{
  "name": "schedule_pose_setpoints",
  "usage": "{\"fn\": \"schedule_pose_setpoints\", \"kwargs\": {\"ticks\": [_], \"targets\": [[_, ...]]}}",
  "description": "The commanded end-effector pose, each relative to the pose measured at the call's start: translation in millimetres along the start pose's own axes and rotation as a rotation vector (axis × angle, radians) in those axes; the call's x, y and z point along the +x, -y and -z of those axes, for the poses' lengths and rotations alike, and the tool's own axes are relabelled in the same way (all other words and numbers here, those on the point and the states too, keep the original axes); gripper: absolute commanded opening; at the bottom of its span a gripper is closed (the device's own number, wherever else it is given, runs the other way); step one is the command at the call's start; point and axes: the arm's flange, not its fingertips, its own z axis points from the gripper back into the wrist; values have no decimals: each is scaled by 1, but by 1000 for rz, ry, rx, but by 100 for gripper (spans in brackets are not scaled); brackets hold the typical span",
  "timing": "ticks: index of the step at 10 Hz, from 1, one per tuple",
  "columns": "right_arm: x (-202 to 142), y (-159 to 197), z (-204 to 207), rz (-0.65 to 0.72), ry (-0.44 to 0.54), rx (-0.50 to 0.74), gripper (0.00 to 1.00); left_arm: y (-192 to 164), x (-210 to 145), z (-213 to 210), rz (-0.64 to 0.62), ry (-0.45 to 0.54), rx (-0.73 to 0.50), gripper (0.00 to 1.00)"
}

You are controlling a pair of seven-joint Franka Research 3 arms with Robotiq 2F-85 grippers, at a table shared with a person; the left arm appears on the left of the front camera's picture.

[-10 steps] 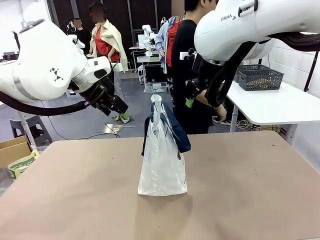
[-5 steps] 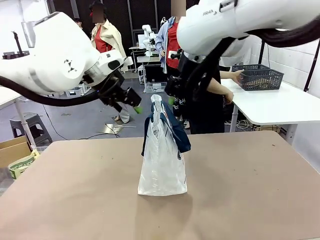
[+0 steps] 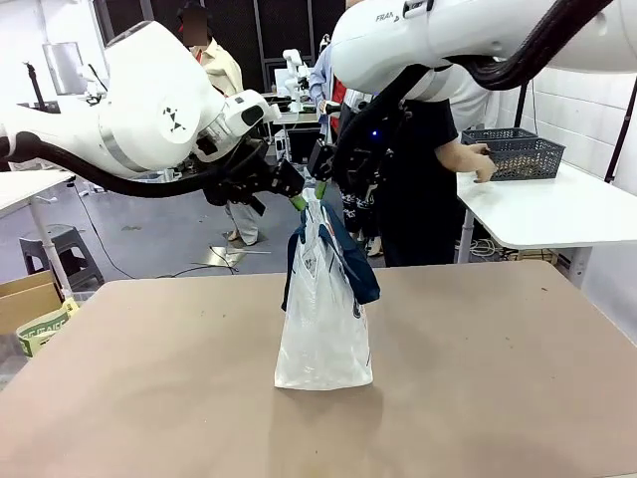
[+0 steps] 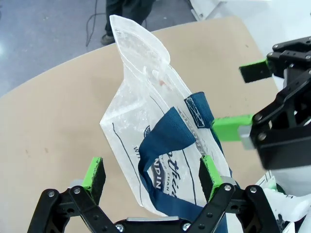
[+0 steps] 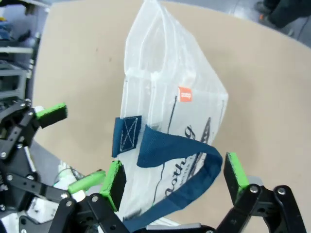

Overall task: Transfer purchased items from the store into the shopping bag.
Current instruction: Open the Reusable shopping bag in the center of the table.

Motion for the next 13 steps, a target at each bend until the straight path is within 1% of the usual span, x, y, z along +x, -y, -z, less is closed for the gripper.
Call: {"fn": "schedule_pose_setpoints", "kwargs": {"ticks": [1,2,3,5,8,10,13], "targets": [[7,-5,5,30,-35,53,100,0,7,5,-43,12,-15,100],[5,-6,7,44,-37,74,100,3,2,2,-21,16,-29,100],[2,-6,10,47,-51,67,100,0,2,3,-12,-1,-2,100],[2,-1,21,74,-76,46,100,0,2,5,-12,-3,-3,100],[2,9,24,110,-81,57,100,10,-7,3,-11,-19,-15,100],[3,15,24,124,-88,55,100,13,-18,2,-35,-41,-22,100],[3,18,31,124,-118,54,100,6,-31,10,-93,-71,-5,100]]}}
